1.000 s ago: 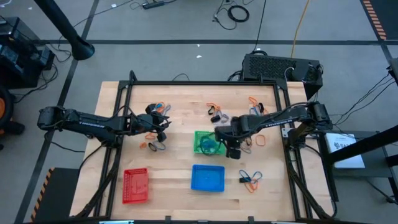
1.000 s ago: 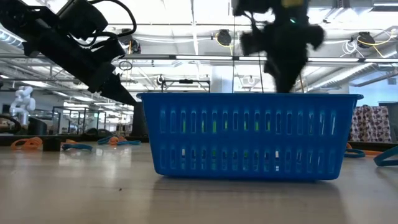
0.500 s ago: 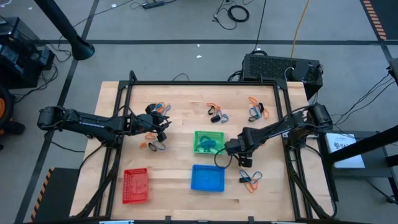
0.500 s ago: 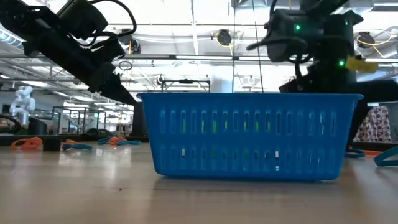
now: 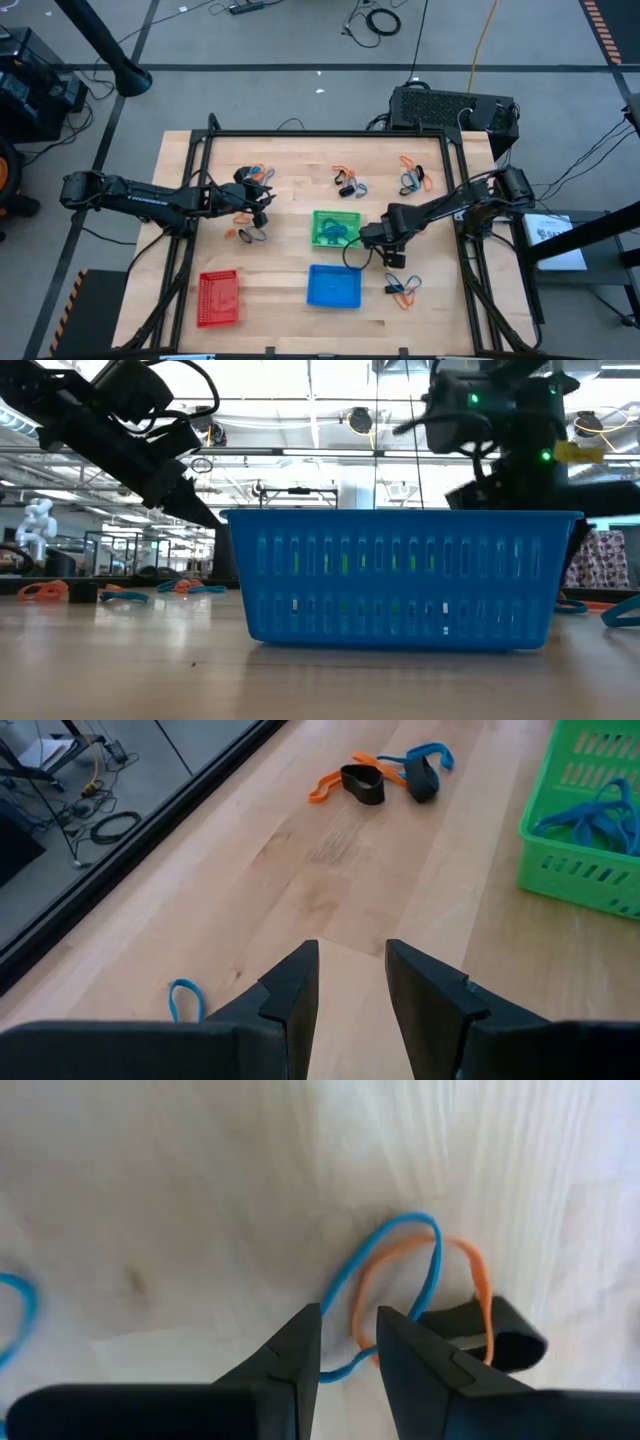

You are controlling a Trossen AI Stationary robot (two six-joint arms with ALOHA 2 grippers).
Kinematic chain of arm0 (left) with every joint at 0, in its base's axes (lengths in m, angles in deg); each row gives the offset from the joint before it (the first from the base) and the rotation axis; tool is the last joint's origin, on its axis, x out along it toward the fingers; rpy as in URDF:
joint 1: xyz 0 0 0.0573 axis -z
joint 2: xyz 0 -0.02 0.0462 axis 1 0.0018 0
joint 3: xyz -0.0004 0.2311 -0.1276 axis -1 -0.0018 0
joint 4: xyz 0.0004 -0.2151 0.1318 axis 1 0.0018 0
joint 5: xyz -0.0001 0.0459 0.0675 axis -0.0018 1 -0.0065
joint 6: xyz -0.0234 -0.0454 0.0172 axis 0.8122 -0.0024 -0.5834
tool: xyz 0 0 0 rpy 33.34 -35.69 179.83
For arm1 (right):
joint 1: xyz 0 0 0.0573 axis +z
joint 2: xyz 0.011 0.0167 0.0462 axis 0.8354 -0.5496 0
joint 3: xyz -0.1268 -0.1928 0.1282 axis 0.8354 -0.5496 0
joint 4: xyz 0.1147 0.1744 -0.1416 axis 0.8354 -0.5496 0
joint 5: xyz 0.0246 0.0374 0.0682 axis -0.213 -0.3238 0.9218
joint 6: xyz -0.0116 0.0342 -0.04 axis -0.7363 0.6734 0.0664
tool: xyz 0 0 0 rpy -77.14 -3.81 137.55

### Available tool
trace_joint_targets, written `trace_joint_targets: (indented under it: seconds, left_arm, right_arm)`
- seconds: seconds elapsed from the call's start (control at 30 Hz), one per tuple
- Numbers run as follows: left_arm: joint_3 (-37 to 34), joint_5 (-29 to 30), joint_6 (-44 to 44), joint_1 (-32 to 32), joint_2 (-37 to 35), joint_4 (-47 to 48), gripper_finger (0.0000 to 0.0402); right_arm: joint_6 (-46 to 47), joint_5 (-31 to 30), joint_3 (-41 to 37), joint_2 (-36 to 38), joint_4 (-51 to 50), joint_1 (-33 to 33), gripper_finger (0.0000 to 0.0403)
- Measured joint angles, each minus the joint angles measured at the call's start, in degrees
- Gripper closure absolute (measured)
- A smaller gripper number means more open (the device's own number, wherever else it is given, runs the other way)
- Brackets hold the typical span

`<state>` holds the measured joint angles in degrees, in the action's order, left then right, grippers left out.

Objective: Sort rubber bands into baskets
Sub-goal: Put the blue rubberband into the green bin

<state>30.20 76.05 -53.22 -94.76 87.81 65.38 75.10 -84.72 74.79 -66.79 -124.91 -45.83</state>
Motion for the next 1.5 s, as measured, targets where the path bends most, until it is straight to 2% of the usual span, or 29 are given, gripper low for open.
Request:
trace_joint_targets:
  seconds: [0.23,0.5,0.6,0.87,1.0,1.17,1.27,1.5]
  left_arm:
    - [0.00,0.23,-0.17,0.00,0.00,0.02,0.0275]
    - [-0.01,0.21,-0.16,0.00,0.00,0.25,0.0275]
    - [0.00,0.21,-0.15,0.00,0.00,0.24,0.0275]
    - [0.00,0.21,0.13,0.02,0.00,0.22,0.0275]
    - [-0.02,0.21,0.13,0.00,0.00,0.20,0.0275]
    - [0.00,0.21,0.13,0.02,-0.02,0.20,0.0275]
    - [-0.02,0.21,0.13,0.00,0.00,0.17,0.0275]
    - [-0.01,0.21,0.13,0.00,0.00,-0.07,0.0275]
  right_arm:
    - [1.38,1.16,2.20,0.00,2.48,0.17,0.0310]
    - [9.43,16.63,2.20,0.00,4.02,3.58,0.0310]
    - [12.17,20.08,2.20,0.00,7.33,6.05,0.0310]
    - [19.70,19.71,2.20,0.00,16.71,10.63,0.0310]
    - [23.42,19.27,2.20,0.00,17.55,11.53,0.0310]
    - [35.05,13.35,1.03,0.00,17.60,12.57,0.0310]
    - [41.34,12.35,-0.13,-0.02,17.57,12.55,0.0310]
    - [40.14,12.06,-0.71,-0.02,17.54,12.55,0.0310]
